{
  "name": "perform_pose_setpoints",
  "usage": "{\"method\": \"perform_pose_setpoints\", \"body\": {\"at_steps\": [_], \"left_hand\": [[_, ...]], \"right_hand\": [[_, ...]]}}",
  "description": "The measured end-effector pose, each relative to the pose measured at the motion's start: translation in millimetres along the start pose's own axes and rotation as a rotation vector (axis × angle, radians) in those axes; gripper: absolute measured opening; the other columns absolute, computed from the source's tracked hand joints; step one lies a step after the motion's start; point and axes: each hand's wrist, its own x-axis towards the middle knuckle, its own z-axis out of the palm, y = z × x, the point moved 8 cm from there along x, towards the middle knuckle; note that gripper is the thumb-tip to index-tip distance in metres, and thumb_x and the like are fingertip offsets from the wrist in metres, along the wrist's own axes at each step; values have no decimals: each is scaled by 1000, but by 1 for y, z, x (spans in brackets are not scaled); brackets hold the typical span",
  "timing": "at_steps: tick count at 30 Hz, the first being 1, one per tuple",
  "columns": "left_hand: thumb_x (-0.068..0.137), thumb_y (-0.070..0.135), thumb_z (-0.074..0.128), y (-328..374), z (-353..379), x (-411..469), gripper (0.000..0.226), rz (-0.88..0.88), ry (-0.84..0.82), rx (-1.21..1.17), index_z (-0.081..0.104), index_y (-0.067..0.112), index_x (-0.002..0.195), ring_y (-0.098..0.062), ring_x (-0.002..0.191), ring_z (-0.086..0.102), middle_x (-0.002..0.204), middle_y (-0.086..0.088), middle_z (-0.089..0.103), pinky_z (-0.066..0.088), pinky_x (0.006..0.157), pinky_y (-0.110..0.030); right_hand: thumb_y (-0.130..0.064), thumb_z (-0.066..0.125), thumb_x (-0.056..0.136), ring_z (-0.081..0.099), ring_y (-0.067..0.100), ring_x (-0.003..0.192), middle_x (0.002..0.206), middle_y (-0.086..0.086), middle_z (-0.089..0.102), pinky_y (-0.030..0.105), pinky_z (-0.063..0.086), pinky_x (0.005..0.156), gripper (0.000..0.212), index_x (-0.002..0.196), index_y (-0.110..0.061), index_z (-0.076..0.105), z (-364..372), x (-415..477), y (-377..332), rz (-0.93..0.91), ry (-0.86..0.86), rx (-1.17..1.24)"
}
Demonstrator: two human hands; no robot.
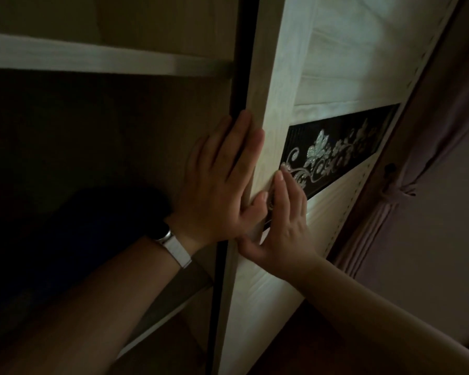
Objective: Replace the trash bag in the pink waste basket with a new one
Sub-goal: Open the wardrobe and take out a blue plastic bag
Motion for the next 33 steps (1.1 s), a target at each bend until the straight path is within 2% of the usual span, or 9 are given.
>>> {"method": "perform_pose_setpoints", "body": {"at_steps": [4,7,10,14,17,21,25,29,33], "left_hand": [[88,46,53,1,-8,-11,76,-21,-58,71,21,9,147,-35,142,29,154,-17,23,28,111,-46],[90,51,52,0,-14,-20,76,-71,-140,119,20,12,148,-34,142,27,155,-17,27,21,114,-41],[94,53,47,-4,-26,-39,71,-130,-186,91,22,15,148,-32,143,26,155,-17,30,20,114,-43],[93,52,47,-35,-45,-97,68,-379,-236,89,27,16,148,-30,144,25,155,-14,29,24,114,-46],[89,48,50,-66,-56,-167,65,-599,-382,239,38,14,144,-34,139,35,151,-15,37,32,109,-48],[81,58,40,-100,-66,-265,72,-969,-628,365,42,17,140,-36,128,44,140,-15,47,42,100,-52],[76,71,32,-105,-62,-333,84,-1105,-908,461,37,22,143,-32,126,45,142,-11,47,43,99,-46],[83,60,54,-100,-61,-358,71,-1213,-906,403,42,18,140,-34,126,47,139,-13,50,43,99,-47],[85,40,60,-95,-61,-358,44,-1077,-819,376,61,15,122,-37,107,59,118,-13,64,52,83,-49]], "right_hand": [[-47,67,78,25,40,141,146,33,28,52,25,114,93,143,1,19,0,-2,-2,25,-33,47],[-44,69,78,24,37,141,149,28,26,56,35,107,91,143,-2,21,-3,-4,-3,68,-44,107],[-37,67,83,33,36,135,143,23,29,55,43,96,70,137,-7,33,-18,-3,-21,-16,35,171],[-28,64,85,49,36,119,128,19,46,54,41,97,40,117,-9,50,-25,-4,-67,-208,3,262],[-23,60,86,57,34,110,115,18,61,53,40,98,28,107,-4,65,-11,-13,-98,-302,-110,310],[-27,57,85,57,30,108,121,16,61,40,46,90,36,113,-6,65,32,-31,-115,-237,-333,329],[-36,53,87,58,31,108,133,12,54,39,54,79,46,126,-11,56,97,-61,-115,-96,-637,341],[-40,45,85,59,33,105,136,13,51,41,55,81,56,133,-11,51,155,-98,-121,-90,-856,377],[-39,59,79,57,38,111,139,18,50,43,53,83,66,138,-14,44,191,-117,-130,-135,-937,369]]}}
